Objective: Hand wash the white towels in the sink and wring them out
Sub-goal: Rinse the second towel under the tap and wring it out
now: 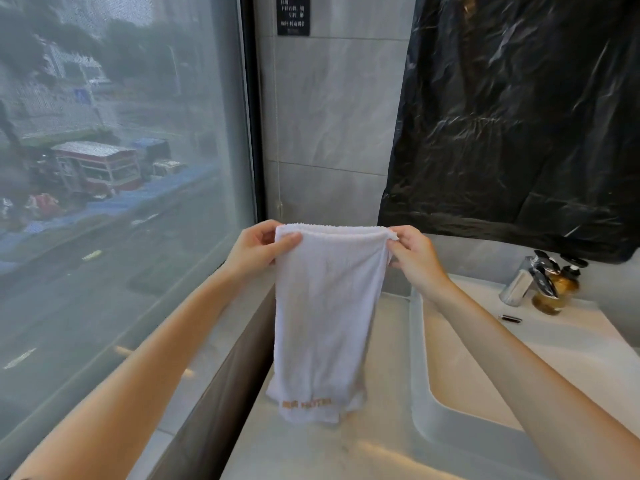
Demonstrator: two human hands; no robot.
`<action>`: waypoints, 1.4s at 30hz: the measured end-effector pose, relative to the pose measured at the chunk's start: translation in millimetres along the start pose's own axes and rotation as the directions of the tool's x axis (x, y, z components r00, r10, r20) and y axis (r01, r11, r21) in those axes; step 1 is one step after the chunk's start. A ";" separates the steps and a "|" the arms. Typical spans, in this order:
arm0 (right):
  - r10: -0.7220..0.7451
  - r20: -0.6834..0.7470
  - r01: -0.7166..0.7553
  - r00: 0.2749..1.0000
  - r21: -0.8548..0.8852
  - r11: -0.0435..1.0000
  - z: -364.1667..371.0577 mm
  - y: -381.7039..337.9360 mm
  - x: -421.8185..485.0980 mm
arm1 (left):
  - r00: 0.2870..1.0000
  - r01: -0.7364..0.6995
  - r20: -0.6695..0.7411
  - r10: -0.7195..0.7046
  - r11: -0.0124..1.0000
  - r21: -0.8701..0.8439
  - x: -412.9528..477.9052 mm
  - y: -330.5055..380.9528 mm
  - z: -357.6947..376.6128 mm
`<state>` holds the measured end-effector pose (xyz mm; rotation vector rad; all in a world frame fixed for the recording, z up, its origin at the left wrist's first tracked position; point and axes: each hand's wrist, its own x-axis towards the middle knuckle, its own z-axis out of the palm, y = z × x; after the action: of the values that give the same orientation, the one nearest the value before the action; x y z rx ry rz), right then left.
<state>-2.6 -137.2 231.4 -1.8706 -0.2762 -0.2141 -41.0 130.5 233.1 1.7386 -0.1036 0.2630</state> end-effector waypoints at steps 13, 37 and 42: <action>0.212 0.106 -0.212 0.971 -0.016 0.977 32.6 13.2 65.8 | 0.997 0.032 -0.076 -0.014 0.971 0.238 71.4 -20.0 -10.8; 0.308 0.480 -0.359 0.821 0.016 0.933 59.3 92.0 -100.3 | 0.844 0.291 0.366 -0.392 0.908 0.302 -61.9 -116.6 -24.3; 0.493 0.383 -0.523 0.781 -0.029 0.852 72.3 137.1 -89.7 | 0.823 0.365 0.305 -0.478 0.858 0.360 -54.6 -152.8 -18.5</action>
<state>-47.1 -116.8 59.1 -1.8258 -0.0253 0.5333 -63.2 172.7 76.9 2.0323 0.0460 -0.4245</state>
